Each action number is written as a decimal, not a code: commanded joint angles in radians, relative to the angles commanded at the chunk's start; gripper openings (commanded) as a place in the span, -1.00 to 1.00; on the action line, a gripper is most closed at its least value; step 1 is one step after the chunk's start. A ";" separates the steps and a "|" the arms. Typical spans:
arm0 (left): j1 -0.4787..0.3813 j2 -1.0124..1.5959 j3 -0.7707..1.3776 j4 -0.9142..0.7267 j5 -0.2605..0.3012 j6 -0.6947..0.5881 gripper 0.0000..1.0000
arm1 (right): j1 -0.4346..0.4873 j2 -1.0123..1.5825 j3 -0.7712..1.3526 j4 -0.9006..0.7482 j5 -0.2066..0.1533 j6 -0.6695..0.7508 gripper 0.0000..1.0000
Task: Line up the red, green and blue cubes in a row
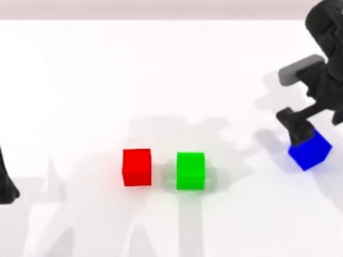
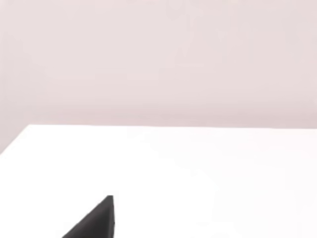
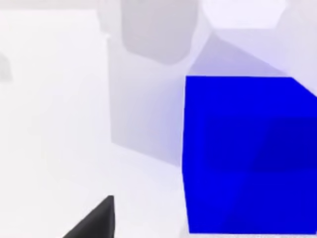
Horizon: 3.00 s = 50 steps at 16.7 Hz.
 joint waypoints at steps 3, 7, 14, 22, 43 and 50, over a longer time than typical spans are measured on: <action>0.000 0.000 0.000 0.000 0.000 0.000 1.00 | -0.001 0.038 -0.064 0.103 0.000 0.002 1.00; 0.000 0.000 0.000 0.000 0.000 0.000 1.00 | 0.000 0.094 -0.155 0.252 0.001 0.003 1.00; 0.000 0.000 0.000 0.000 0.000 0.000 1.00 | 0.000 0.109 -0.178 0.288 0.001 0.003 0.85; 0.000 0.000 0.000 0.000 0.000 0.000 1.00 | 0.000 0.109 -0.178 0.288 0.001 0.003 -0.36; 0.000 0.000 0.000 0.000 0.000 0.000 1.00 | 0.009 0.001 -0.033 0.052 -0.007 0.005 -1.00; 0.000 0.000 0.000 0.000 0.000 0.000 1.00 | 0.011 -0.011 -0.011 0.022 -0.007 0.020 -1.00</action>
